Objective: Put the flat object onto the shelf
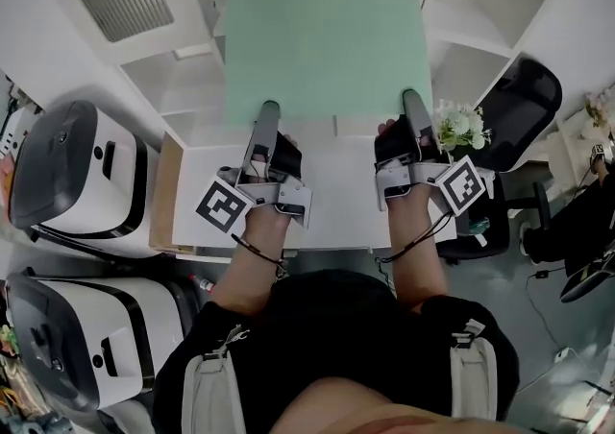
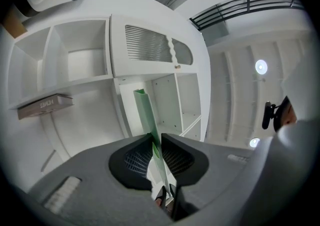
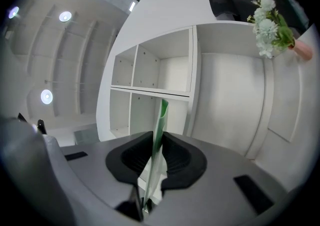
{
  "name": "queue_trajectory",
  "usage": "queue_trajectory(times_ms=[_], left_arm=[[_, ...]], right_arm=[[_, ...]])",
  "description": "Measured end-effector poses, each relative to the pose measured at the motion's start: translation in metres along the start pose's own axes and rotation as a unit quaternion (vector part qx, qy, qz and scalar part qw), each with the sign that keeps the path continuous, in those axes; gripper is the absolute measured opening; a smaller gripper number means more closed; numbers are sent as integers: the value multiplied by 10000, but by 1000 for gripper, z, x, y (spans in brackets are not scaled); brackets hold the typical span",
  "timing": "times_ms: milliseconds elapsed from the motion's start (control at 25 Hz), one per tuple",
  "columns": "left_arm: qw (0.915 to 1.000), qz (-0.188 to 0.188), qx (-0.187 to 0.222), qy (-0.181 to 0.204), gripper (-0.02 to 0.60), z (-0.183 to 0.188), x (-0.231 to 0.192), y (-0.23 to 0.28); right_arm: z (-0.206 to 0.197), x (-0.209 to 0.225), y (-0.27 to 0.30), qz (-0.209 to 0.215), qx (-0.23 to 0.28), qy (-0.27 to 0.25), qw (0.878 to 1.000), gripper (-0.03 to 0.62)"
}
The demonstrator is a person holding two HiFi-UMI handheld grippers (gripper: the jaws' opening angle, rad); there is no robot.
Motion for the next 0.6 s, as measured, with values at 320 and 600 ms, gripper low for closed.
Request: queue_trajectory(times_ms=[320,600], left_arm=[[9999,53,-102,-35,57,-1,1,2],[9998,161,-30,-120,58,1,1,1]], right_arm=[[1,3,-6,-161,118,131,9997,58],[-1,7,-5,-276,122,288,9991,61]])
Point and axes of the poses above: the fingertips, and each gripper's own axes: y forward along the fingers, x to its right, z out of its top, the point moved 1 cm from there along -y, backward along the fingers, and after that the axes turned 12 degrees about z, right-handed, at the moved point
